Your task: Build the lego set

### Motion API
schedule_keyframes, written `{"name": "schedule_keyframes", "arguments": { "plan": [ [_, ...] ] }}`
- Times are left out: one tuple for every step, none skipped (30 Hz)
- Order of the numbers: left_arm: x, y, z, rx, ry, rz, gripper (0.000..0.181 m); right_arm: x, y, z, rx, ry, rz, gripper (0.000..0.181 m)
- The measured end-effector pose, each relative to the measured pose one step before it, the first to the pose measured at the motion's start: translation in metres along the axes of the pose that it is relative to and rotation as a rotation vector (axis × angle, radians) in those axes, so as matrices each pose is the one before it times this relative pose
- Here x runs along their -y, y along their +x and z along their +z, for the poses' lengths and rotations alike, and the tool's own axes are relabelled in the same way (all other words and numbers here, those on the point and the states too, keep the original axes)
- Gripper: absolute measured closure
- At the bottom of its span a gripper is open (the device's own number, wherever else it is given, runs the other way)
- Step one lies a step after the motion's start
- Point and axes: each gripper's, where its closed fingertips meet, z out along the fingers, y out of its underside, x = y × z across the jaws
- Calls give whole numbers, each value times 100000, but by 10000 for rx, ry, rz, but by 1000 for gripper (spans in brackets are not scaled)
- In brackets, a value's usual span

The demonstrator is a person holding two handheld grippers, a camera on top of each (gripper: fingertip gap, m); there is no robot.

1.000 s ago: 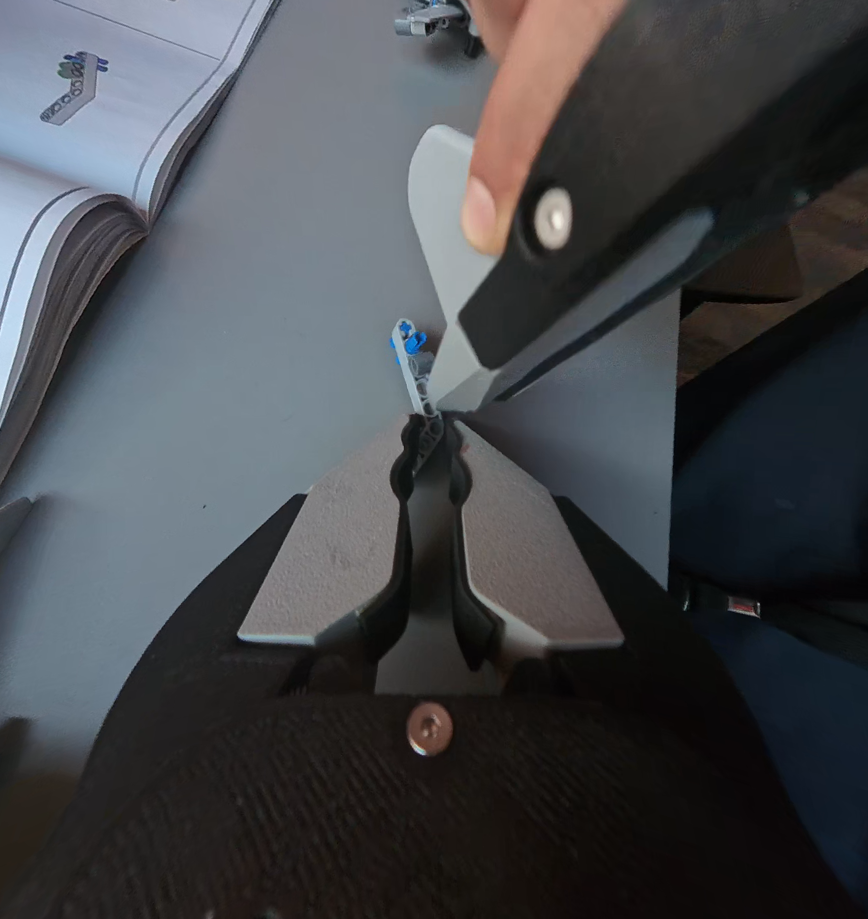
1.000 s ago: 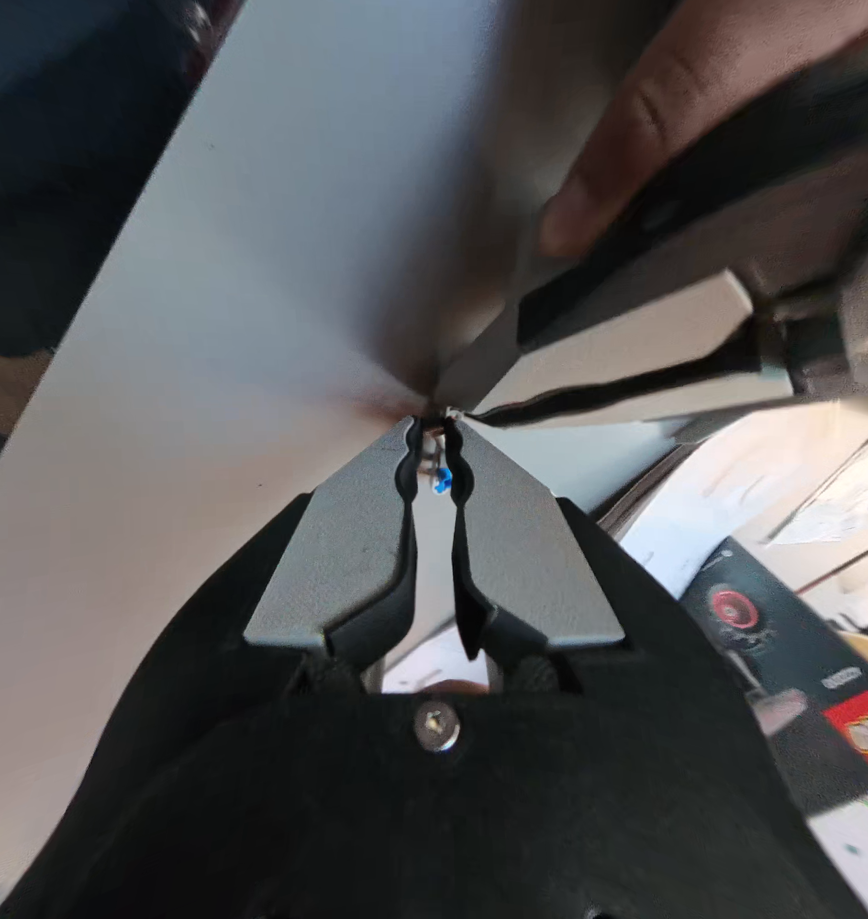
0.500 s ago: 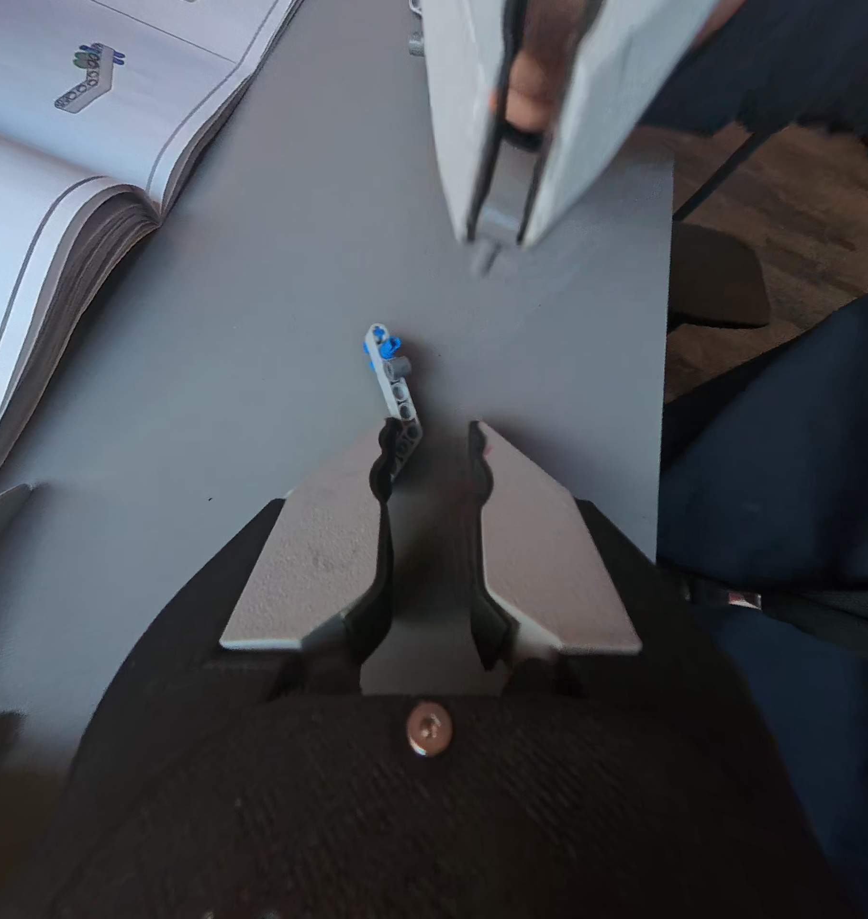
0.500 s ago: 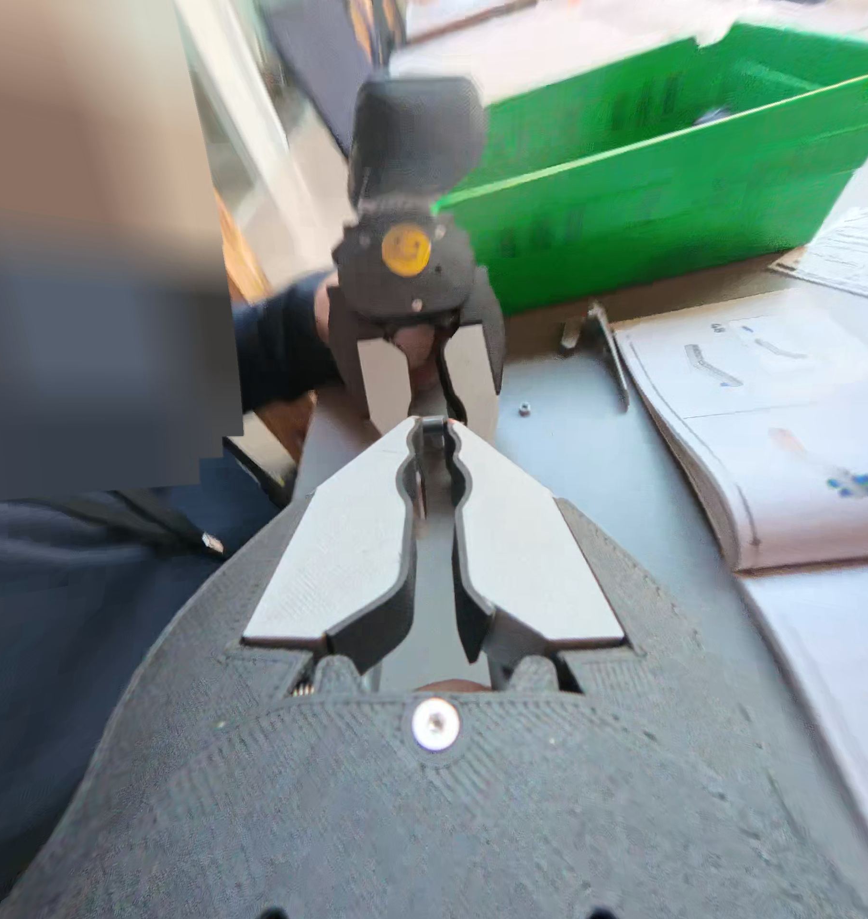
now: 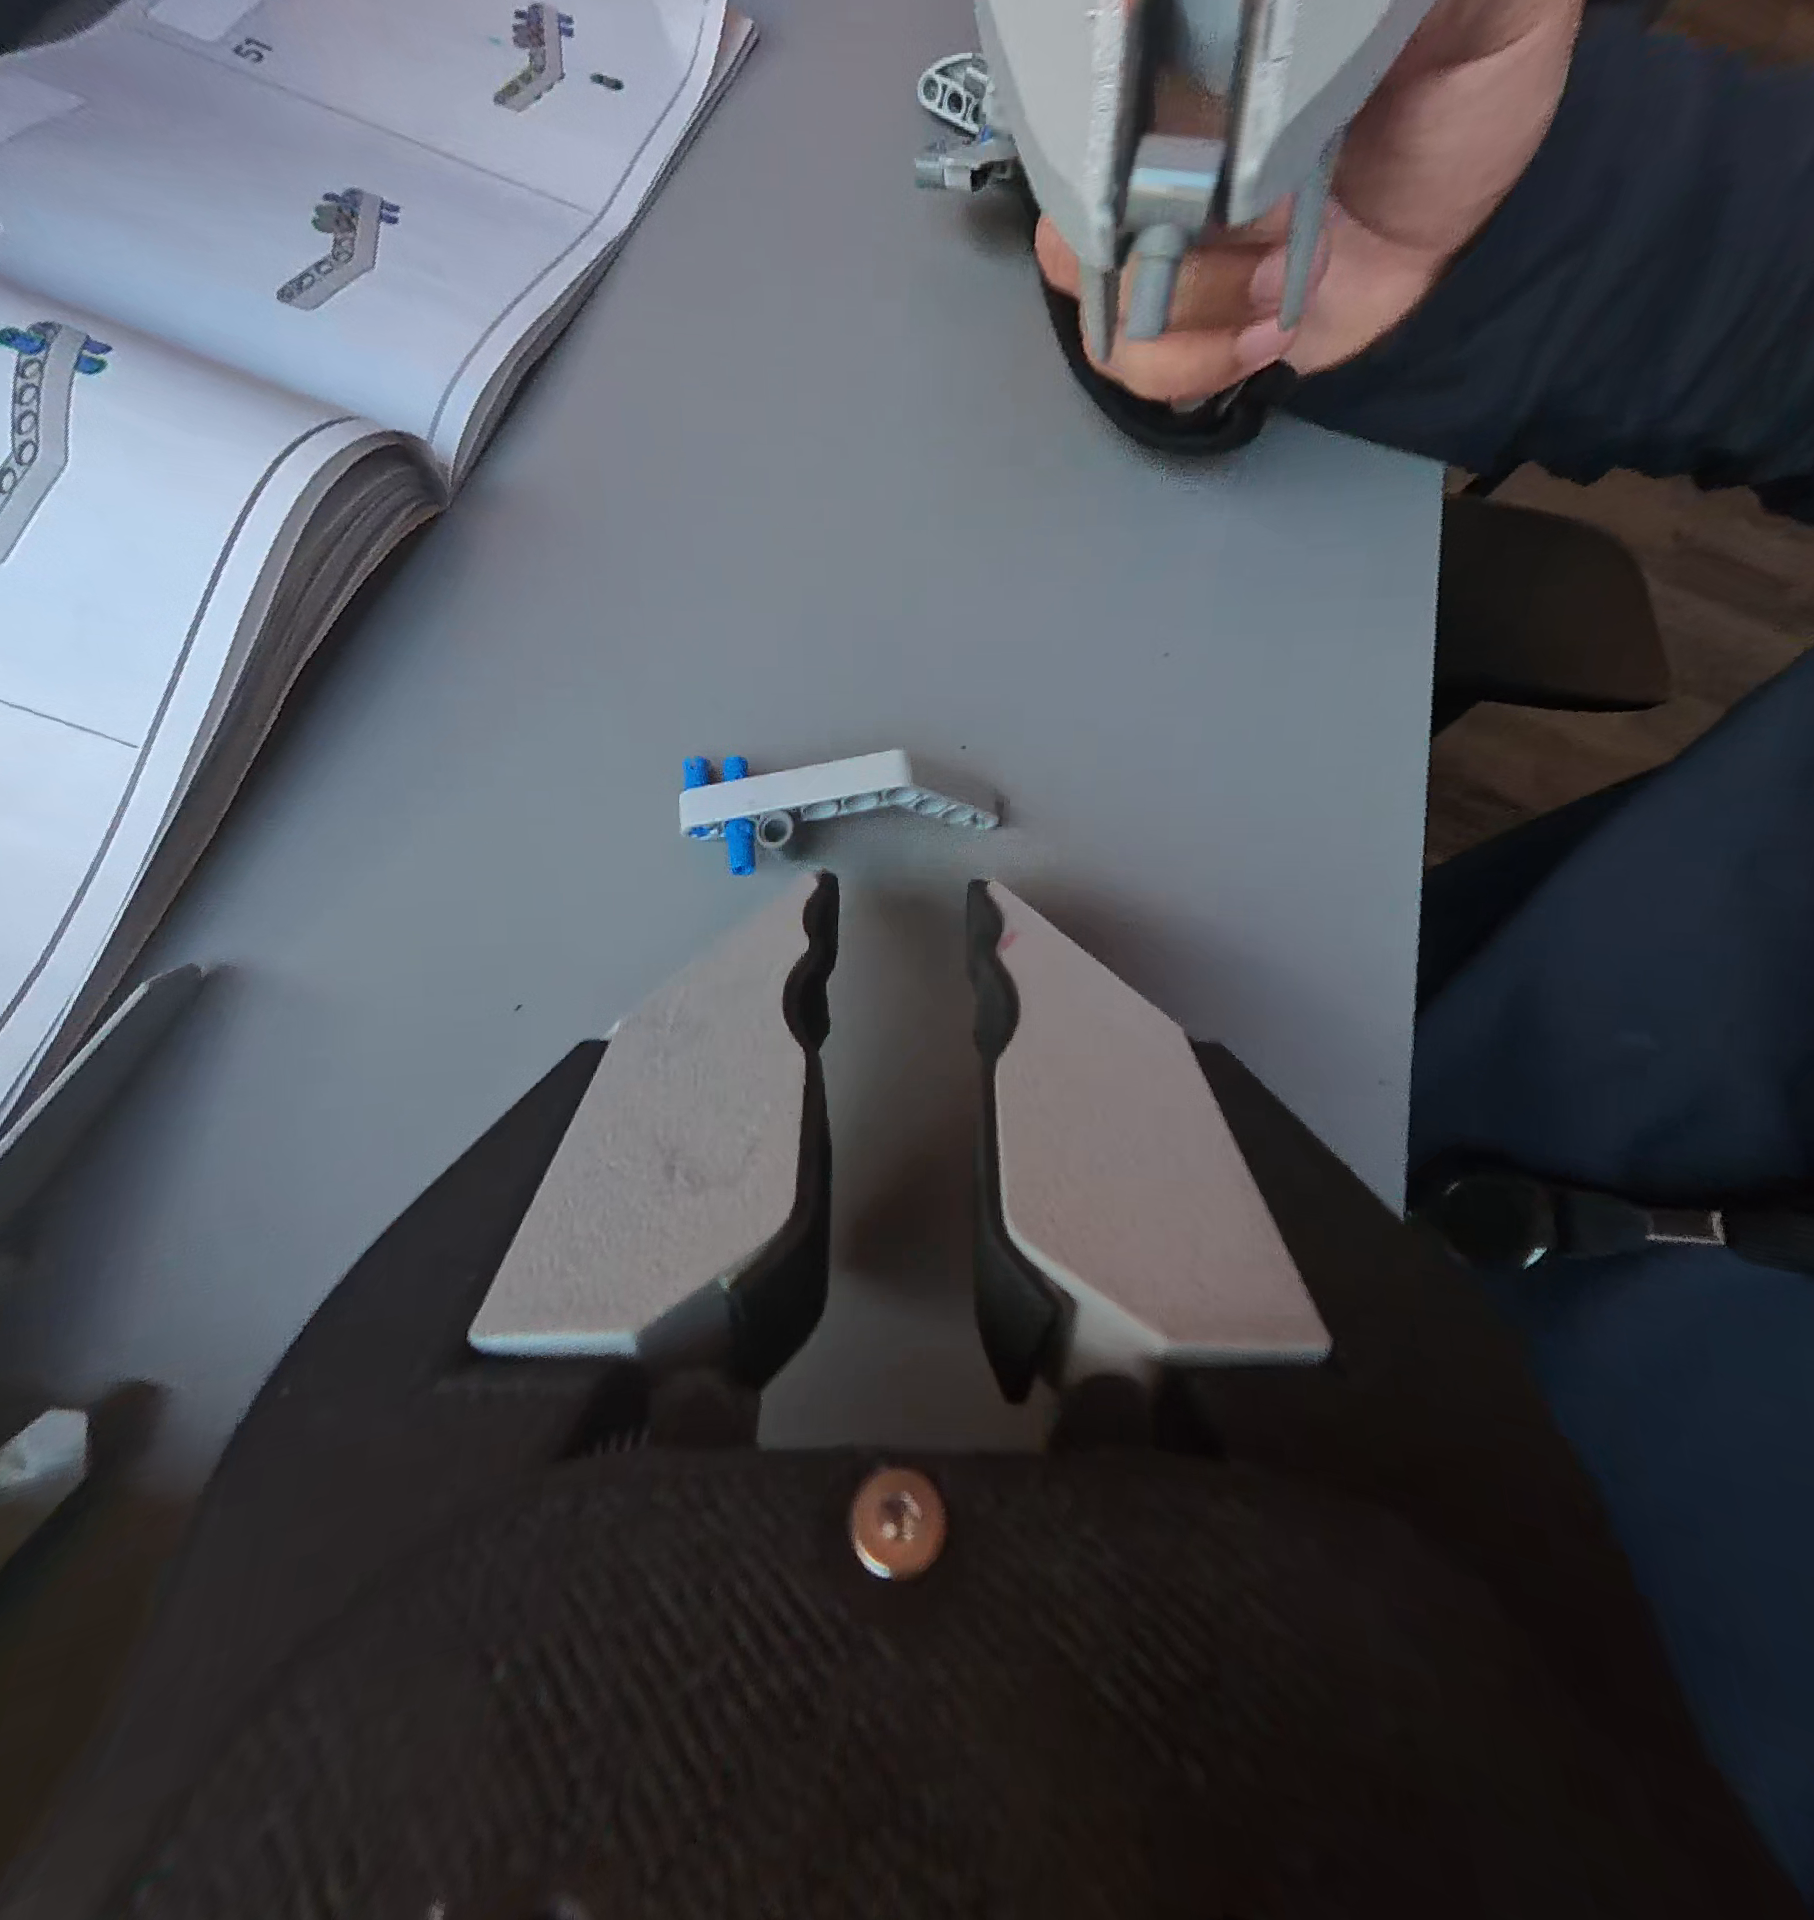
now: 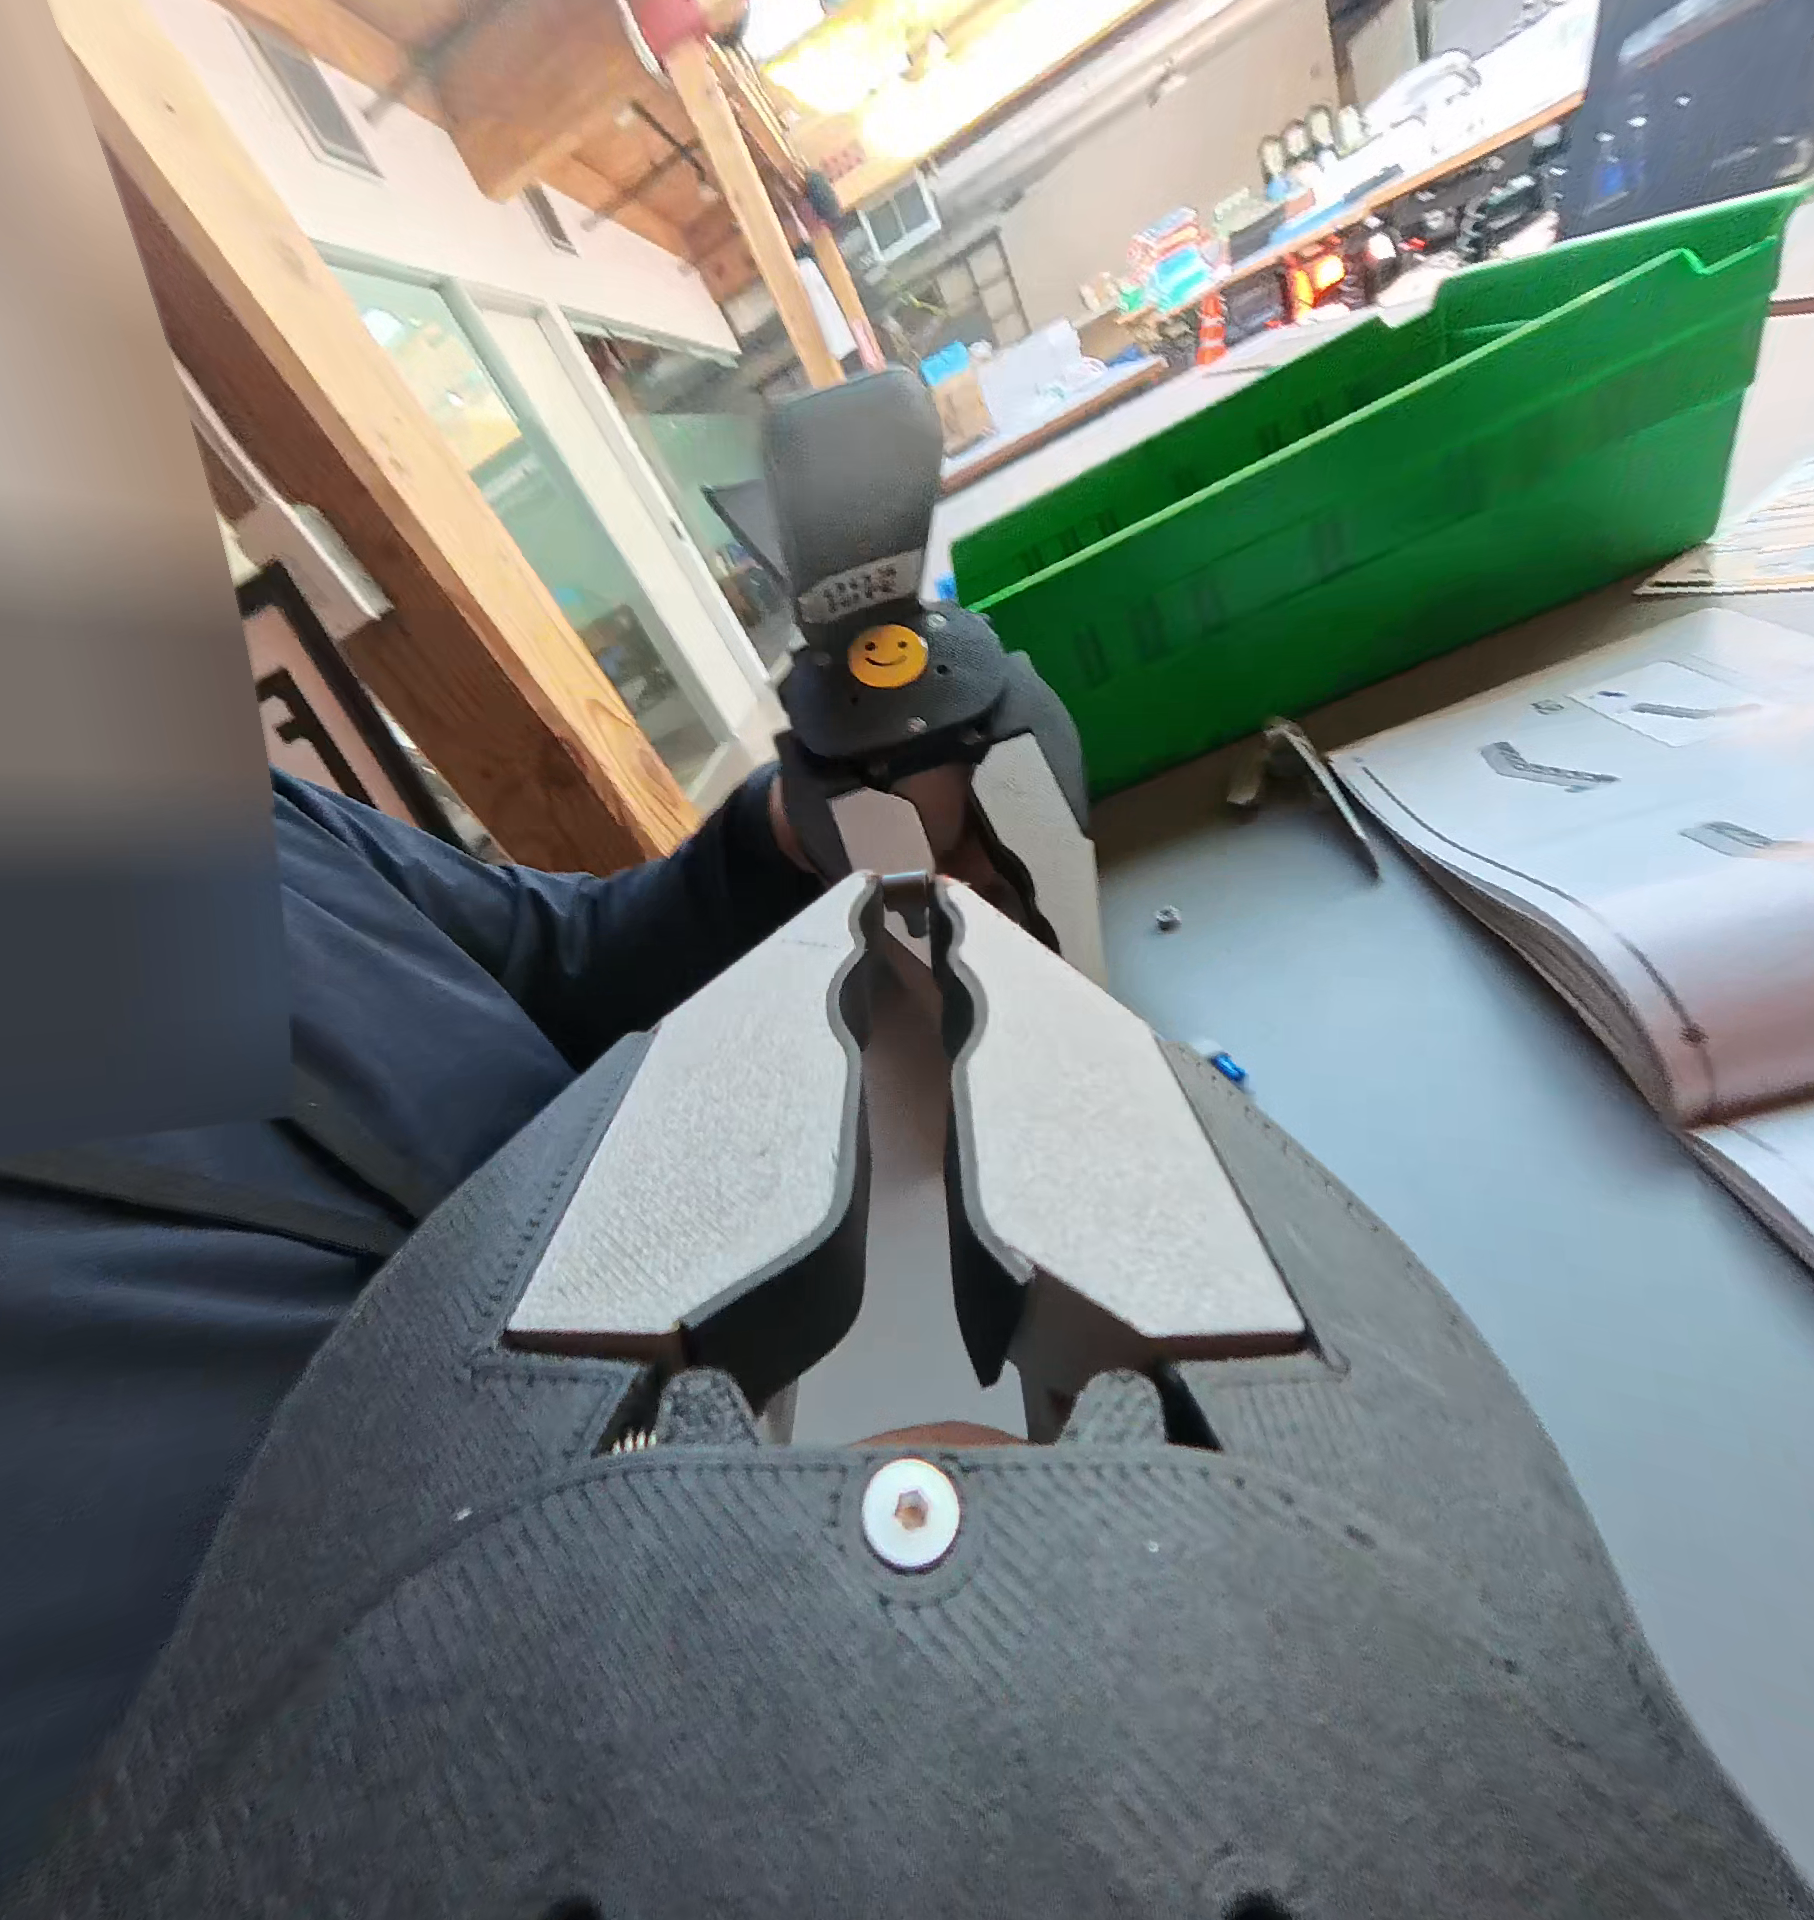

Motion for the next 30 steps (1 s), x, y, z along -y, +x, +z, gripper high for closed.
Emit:
{"name": "schedule_keyframes", "arguments": {
  "plan": [
    [-163, -39, -116, 43, -36, -42, 159, -297, 425, -190, -368, -231, -170, 176],
    [-106, 26, -171, 14, 14, -59, 158, -443, 593, -178, -491, -323, -182, 176],
    [-102, 32, -188, 20, 22, -68, 158, -671, 857, -147, -654, -492, -168, 176],
    [-213, -134, -176, 103, -52, -91, 158, -815, 767, -21, -584, -589, -175, 176],
    [-238, -310, -158, 183, -90, -95, 157, -801, 409, 135, -387, -573, -172, 176],
    [-131, -328, -115, 163, -43, -83, 157, -711, 211, 264, -298, -514, -172, 176],
    [94, -192, -35, 61, 82, -94, 157, -659, 109, 402, -266, -485, -189, 176],
    [201, -124, 47, -4, 109, -131, 158, -583, -177, 482, -87, -455, -217, 176],
    [197, -124, 153, -9, 46, -154, 158, -469, -313, 483, 2, -388, -214, 176],
    [107, -15, 227, -44, -59, -144, 158, -332, -18, 391, -169, -310, -192, 176],
    [81, 76, 225, -48, -96, -79, 158, -162, 73, 282, -203, -188, -202, 176],
    [84, 114, 178, -17, -87, 14, 158, -23, -93, 172, -44, -81, -175, 176],
    [53, 92, 142, 33, -86, 18, 158, 30, -108, 94, 21, -37, -82, 176],
    [1, 43, 88, 60, -83, -45, 157, -40, -29, 107, 34, -55, 5, 176],
    [-46, 111, 34, -9, -69, -86, 157, -158, -66, 118, 83, -114, 48, 175],
    [-3, 257, -2, -115, 5, -109, 157, -231, -82, 141, 87, -158, 50, 175],
    [60, 444, -25, -223, 89, -123, 157, -222, -5, 127, -2, -150, 18, 176],
    [91, 541, 4, -278, 130, -141, 157, -113, 8, 96, -59, -88, -51, 175],
    [81, 496, 101, -267, 108, -162, 157, -55, -97, 71, -30, -49, -110, 175],
    [11, 323, 195, -207, 26, -166, 157, -19, -224, 103, 30, -41, -110, 176],
    [19, 59, 249, -85, -27, -167, 157, -70, -283, 163, 77, -86, -81, 176],
    [-14, -178, 258, 49, -85, -142, 157, -239, -244, 270, 69, -212, -55, 175],
    [10, -248, 215, 97, -107, -97, 156, -386, -145, 340, 17, -331, -73, 175],
    [152, -178, 146, 62, -20, -57, 157, -331, -104, 323, -18, -296, -115, 177],
    [225, -199, 74, 73, 51, -79, 156, -196, -219, 209, 23, -183, -162, 177],
    [168, -204, 39, 72, 23, -97, 156, -45, -276, 63, 25, -42, -173, 176],
    [55, -248, -18, 96, -20, -85, 156, -32, -180, -65, -43, 22, -137, 176],
    [7, -218, -102, 115, -4, -67, 157, -48, -160, -181, -34, 62, -98, 177],
    [21, -171, -145, 124, 30, -87, 155, -28, -129, -277, -10, 118, -49, 176],
    [6, 20, -127, 38, 22, -85, 150, 45, -107, -375, 10, 191, -10, 176]
  ]
}}
